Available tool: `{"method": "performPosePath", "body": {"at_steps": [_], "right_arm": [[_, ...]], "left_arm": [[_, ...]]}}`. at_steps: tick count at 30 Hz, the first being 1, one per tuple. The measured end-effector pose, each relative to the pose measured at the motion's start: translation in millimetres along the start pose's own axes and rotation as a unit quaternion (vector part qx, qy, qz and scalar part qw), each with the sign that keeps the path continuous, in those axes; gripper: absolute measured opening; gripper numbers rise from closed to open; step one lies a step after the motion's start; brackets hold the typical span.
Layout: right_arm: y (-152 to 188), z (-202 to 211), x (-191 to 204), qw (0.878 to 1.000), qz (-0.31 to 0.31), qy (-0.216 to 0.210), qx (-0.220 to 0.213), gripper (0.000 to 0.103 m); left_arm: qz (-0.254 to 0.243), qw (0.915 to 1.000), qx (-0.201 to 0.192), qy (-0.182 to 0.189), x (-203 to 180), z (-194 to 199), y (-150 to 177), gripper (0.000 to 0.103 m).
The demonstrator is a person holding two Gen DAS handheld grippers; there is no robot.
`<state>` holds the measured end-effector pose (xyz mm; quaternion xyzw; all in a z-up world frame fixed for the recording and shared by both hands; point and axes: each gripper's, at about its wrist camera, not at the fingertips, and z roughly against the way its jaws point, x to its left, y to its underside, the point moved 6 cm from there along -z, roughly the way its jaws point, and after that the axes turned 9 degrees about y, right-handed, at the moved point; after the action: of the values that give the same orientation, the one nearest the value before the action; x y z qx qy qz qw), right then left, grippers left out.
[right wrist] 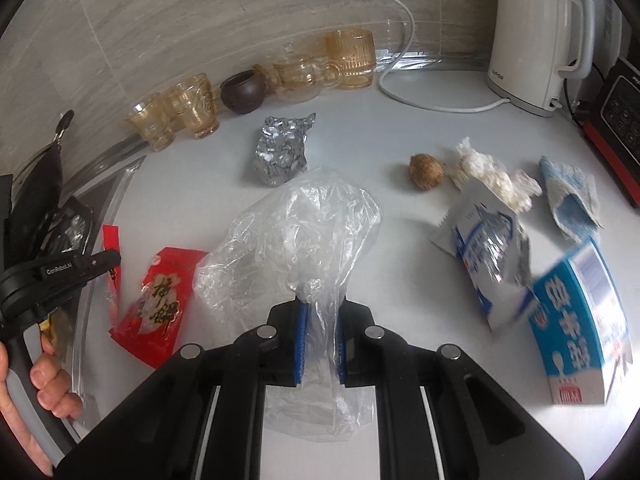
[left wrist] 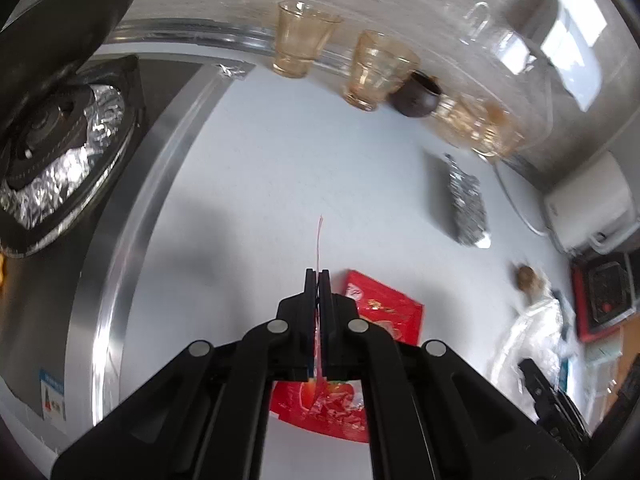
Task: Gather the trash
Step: 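Carry the red wrapper over the green basket and open left tool to drop it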
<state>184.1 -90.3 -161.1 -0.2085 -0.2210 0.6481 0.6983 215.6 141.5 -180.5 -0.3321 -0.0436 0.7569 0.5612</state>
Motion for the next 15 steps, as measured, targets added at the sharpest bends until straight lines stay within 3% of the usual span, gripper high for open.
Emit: {"method": "performPosePath", "body": {"at_steps": [6, 15], "right_arm": [[30.1, 29.3, -8.7, 1.0, 0.01, -0.006, 0.002, 0.012], [86.3, 88.1, -35.7, 1.0, 0.023, 0.0, -0.003, 0.012]], "left_arm": [[-0.041, 0.9988, 0.004, 0.026, -15.3, 30.4, 27.6, 0.001], [-0.119, 0.9897, 0.036, 0.07, -61.9, 81.8, 103.9, 0.001]]}}
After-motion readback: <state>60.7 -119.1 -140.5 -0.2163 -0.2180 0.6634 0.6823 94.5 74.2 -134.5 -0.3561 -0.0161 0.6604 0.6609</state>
